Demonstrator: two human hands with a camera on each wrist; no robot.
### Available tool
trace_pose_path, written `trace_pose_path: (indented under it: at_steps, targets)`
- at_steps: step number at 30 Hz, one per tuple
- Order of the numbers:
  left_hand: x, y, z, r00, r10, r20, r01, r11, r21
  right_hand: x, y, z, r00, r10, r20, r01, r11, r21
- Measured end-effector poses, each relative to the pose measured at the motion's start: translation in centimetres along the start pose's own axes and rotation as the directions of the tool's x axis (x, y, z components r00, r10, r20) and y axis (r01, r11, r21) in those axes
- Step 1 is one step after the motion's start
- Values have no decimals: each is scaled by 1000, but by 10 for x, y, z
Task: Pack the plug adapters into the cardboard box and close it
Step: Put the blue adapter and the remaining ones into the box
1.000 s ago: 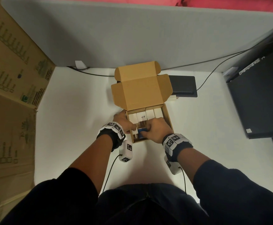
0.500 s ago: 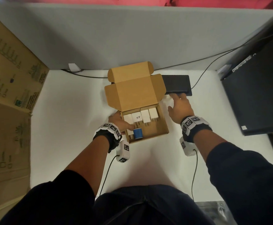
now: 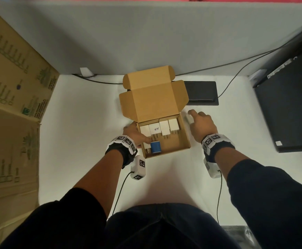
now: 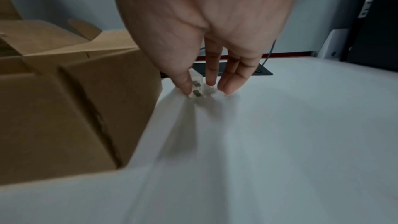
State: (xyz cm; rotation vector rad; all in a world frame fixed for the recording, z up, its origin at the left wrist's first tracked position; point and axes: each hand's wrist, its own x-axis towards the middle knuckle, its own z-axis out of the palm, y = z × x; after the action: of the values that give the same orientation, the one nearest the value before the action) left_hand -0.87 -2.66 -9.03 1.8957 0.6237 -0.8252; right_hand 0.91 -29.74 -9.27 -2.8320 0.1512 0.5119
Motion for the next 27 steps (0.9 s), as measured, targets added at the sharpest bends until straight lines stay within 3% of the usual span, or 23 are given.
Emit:
trace_pose_path:
  at_steps: [4, 7, 10, 13, 16, 18, 20, 22, 24, 27]
  targets:
    - [-1, -1, 0, 1000, 10, 7, -10, 1000, -10, -20, 7, 7, 1000, -3, -4, 3, 1000, 19]
    - [0, -2, -1, 1000, 11, 7, -11, 1000, -11, -32, 14, 11, 997, 81, -10, -80, 993, 86]
    - [2, -4, 0, 1000, 13, 11, -13, 1000, -14, -39, 14, -1, 972, 214, -101, -165, 917, 362]
    - [3, -5, 0, 1000, 18, 10, -18, 1000, -14, -42, -4, -27, 926, 208, -315, -2, 836, 548]
    - [5, -5, 0, 1000, 19, 6, -19, 1000, -16, -49, -36, -44, 910, -59, -410, 262, 850, 458]
    - [6, -7, 0, 1000, 16, 3, -16, 1000, -24, -52, -56, -41, 911, -276, -306, 384, 839, 386]
    - [8, -8, 0, 1000, 16, -2, -16, 1000, -24, -52, -71, -29, 920, -377, -105, 391, 872, 295]
    - [9, -9, 1, 1000, 21, -15, -22, 1000, -21, -51, -78, -17, 927, -348, 143, 321, 929, 182]
    - [10, -9, 1, 999, 25, -22, -26, 1000, -4, -51, -83, -6, 892, -323, 315, 307, 946, 100]
    - [13, -11, 3, 999, 23, -28, -23, 1000, 4, -49, -83, 3, 889, -266, 373, 226, 963, 148]
